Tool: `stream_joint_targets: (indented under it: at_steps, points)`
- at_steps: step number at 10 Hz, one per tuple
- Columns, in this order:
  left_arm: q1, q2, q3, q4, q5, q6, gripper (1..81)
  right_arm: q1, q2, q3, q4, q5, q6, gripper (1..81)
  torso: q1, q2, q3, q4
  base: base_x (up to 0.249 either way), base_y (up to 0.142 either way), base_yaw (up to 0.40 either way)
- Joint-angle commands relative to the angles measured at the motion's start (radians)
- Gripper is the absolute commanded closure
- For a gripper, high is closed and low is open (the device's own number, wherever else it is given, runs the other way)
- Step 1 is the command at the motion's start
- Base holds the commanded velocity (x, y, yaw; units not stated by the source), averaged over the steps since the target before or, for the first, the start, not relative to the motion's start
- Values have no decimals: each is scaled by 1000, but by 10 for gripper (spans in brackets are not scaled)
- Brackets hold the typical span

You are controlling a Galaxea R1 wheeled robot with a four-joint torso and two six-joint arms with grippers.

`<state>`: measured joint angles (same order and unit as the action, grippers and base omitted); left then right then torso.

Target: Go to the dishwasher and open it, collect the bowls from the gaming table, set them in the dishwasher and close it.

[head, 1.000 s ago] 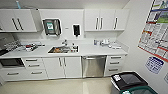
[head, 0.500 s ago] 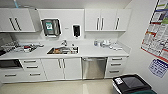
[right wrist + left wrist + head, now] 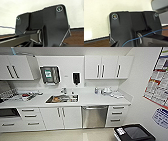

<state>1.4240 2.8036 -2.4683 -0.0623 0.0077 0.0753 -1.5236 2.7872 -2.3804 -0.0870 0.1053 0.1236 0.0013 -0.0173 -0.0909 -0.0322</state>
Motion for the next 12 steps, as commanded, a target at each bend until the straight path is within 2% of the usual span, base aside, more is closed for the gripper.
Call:
stream_joint_targets:
  at_steps: [1,12]
  points:
    - [-47,-16,5,-7,58,0,10,42,-16,14,-5,-50,-1,10,0,0,0,0,123,0,0]
    - [-47,-19,5,-7,57,0,10,44,-16,14,-3,-52,1,10,0,0,0,0,123,0,0]
